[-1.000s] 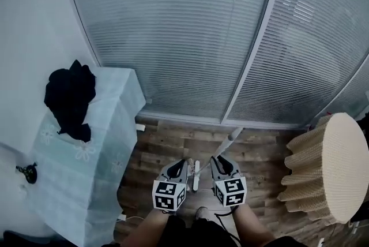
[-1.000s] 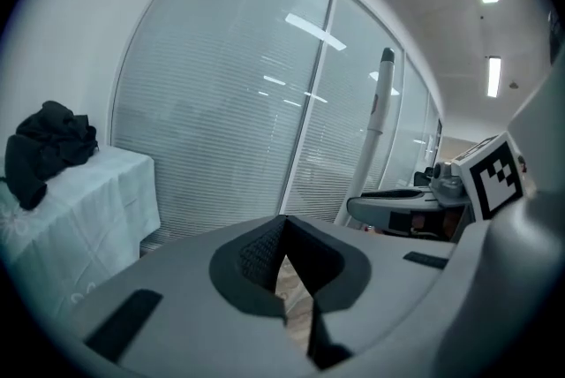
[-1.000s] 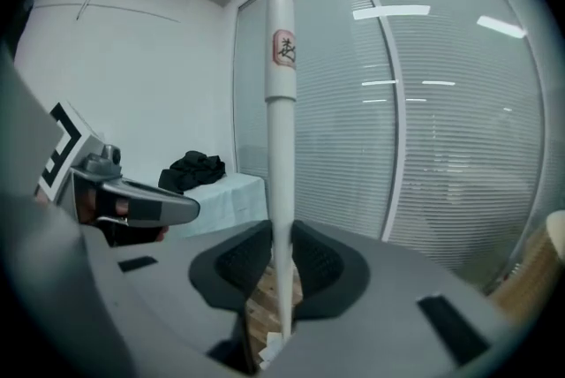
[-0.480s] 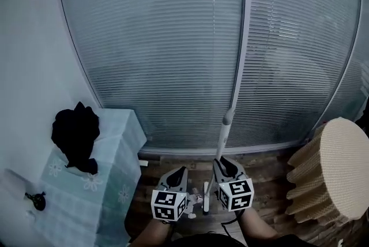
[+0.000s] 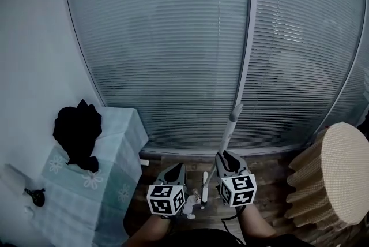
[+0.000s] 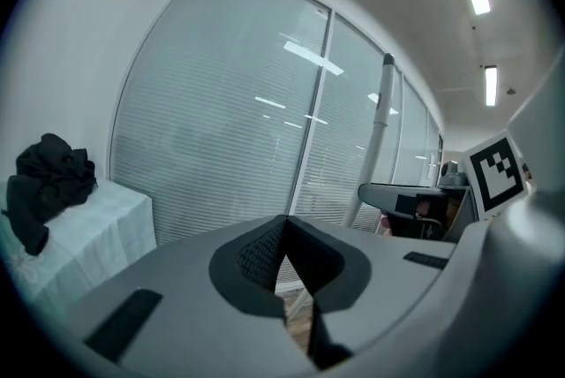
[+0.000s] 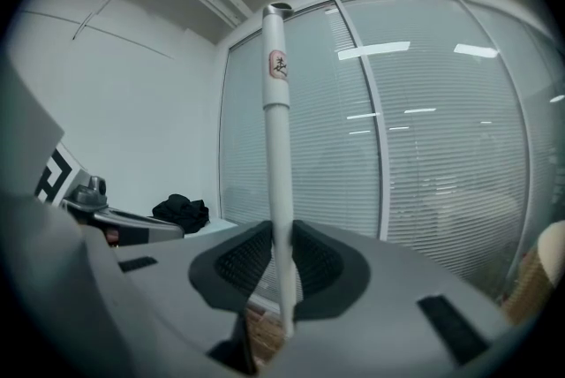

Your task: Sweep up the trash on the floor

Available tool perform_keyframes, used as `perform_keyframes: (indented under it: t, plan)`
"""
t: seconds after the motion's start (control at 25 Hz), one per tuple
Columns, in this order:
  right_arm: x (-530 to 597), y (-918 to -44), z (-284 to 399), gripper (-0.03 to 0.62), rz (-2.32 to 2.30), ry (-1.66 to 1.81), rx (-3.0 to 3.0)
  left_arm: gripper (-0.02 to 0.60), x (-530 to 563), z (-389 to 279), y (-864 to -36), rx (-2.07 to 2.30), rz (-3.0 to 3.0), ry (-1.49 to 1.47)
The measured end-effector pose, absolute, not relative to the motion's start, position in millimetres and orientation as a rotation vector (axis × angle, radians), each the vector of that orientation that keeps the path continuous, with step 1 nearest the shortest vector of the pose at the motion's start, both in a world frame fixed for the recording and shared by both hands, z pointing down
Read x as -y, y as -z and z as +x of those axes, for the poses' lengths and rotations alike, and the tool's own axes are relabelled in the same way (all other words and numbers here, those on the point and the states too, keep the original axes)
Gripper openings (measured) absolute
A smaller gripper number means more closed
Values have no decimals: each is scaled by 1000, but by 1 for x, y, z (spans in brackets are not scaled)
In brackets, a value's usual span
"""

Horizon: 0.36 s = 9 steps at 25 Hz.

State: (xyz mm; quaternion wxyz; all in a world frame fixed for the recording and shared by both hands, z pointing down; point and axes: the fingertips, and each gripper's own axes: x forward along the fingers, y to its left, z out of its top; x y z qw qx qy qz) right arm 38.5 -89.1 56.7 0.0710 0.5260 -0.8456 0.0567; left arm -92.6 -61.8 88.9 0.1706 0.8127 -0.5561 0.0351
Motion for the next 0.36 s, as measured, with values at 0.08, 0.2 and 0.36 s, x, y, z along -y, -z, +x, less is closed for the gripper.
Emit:
perform_keyframes:
  t: [0.08, 0.2, 0.36]
  plan:
    - [89, -58, 38, 81, 1582, -172, 2545, -5, 63, -94, -89, 1582, 2313, -98]
    - [91, -61, 34, 81, 1571, -182, 2548, -5, 64, -96, -92, 1581, 2317, -103]
    - [95, -65, 29, 81, 1559, -202, 2556, -5, 69, -99, -97, 1578, 2319, -125]
